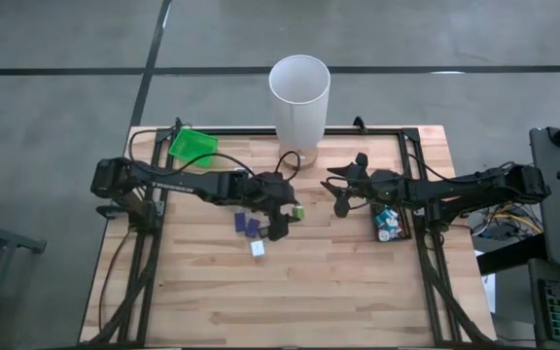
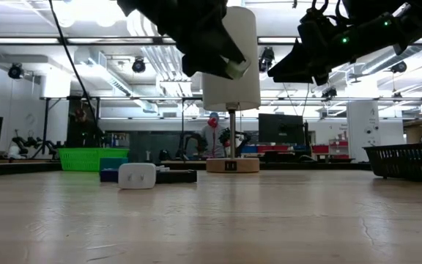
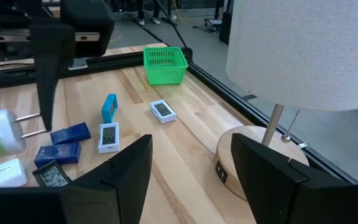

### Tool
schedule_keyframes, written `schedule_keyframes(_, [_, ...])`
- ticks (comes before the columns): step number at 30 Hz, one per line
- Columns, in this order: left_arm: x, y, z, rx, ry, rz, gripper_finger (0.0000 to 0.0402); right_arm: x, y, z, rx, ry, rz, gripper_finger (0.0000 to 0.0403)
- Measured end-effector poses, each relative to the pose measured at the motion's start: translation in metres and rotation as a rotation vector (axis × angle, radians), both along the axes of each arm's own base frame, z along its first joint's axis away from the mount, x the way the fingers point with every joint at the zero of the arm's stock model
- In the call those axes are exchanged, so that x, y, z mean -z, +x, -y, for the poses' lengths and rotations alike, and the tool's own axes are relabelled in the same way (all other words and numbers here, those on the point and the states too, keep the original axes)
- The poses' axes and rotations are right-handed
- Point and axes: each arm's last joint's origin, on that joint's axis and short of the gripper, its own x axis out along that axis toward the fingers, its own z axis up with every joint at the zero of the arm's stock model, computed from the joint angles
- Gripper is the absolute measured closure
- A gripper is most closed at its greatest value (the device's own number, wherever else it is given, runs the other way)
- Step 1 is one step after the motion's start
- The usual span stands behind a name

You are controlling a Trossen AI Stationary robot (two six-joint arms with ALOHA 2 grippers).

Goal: Pick & Place Office items
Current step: Put the green charger adapter into the black bin

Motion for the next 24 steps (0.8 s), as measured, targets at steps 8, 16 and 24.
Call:
schedule_keyframes(8, [0.006, 0.010, -0.001, 0.126, 0.175, 0.079, 0.0158, 0.000, 0.000, 0.000, 0.000, 0.000, 0.001, 0.0186])
schedule_keyframes(16, [0.014, 0.012, -0.005, 0.162, 0.300, 0.185, 0.0158, 0.000, 0.000, 0.000, 0.000, 0.000, -0.001, 0.0186])
schedule_keyframes(24, [0.014, 0.010, -0.013, 0.052, 0.340, 0.147, 0.0158, 0.000, 0.000, 0.000, 0.000, 0.000, 0.000, 0.0186])
